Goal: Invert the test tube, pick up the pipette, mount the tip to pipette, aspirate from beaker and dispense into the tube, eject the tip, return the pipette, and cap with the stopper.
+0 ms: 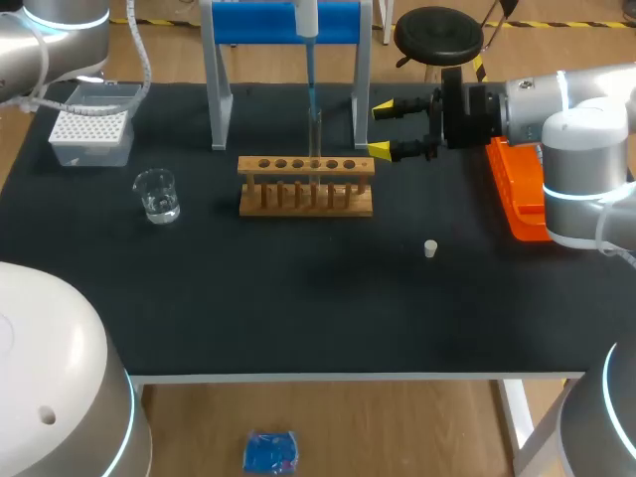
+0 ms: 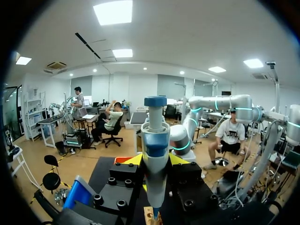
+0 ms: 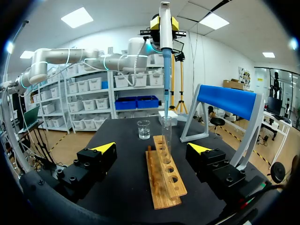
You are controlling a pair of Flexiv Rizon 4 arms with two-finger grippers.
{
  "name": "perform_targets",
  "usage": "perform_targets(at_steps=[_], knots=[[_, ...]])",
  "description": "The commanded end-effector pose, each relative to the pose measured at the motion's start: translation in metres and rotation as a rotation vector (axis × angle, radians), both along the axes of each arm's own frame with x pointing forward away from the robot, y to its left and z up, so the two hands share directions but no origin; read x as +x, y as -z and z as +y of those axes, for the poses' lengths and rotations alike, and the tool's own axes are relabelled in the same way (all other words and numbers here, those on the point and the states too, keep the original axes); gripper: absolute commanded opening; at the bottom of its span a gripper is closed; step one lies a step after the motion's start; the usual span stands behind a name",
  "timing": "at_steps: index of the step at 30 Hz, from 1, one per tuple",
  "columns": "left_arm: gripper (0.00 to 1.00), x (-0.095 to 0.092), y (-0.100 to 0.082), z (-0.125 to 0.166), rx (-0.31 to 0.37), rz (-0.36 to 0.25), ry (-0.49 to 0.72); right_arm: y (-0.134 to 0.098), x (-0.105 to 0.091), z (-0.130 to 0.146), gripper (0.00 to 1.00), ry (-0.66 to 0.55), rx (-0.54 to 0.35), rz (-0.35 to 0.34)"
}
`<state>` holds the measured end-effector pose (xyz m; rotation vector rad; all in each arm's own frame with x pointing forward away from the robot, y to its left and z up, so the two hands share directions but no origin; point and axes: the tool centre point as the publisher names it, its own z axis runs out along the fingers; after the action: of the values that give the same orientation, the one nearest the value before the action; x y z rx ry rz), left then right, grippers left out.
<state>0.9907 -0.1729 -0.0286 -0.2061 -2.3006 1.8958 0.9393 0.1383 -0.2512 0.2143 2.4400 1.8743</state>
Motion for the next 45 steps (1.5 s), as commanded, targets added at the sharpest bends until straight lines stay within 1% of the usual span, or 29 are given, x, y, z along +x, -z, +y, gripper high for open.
perform_targets(at_steps=[1, 13, 25, 30, 37, 45], knots=[[0.0, 0.002, -0.002, -0.001, 0.006, -0.001, 0.006, 0.0, 0.0, 0.0, 1.0, 0.0, -0.001, 0.0], [0.0, 0.003, 0.0, -0.006, -0.008, -0.01, 0.013, 0.0, 0.0, 0.0, 1.0, 0.0, -0.001, 0.0], [0.0, 0.002, 0.004, -0.01, -0.02, -0.002, 0.021, 0.0, 0.0, 0.0, 1.0, 0.0, -0.001, 0.0], [0.0, -0.001, 0.008, -0.008, -0.006, 0.012, 0.013, 0.0, 0.0, 0.0, 1.0, 0.0, -0.001, 0.0], [0.0, -0.003, 0.009, -0.003, -0.001, 0.013, 0.003, 0.0, 0.0, 0.0, 1.0, 0.0, -0.001, 0.0], [0.0, -0.003, 0.011, 0.002, 0.02, 0.019, -0.006, 0.0, 0.0, 0.0, 1.0, 0.0, -0.001, 0.0]])
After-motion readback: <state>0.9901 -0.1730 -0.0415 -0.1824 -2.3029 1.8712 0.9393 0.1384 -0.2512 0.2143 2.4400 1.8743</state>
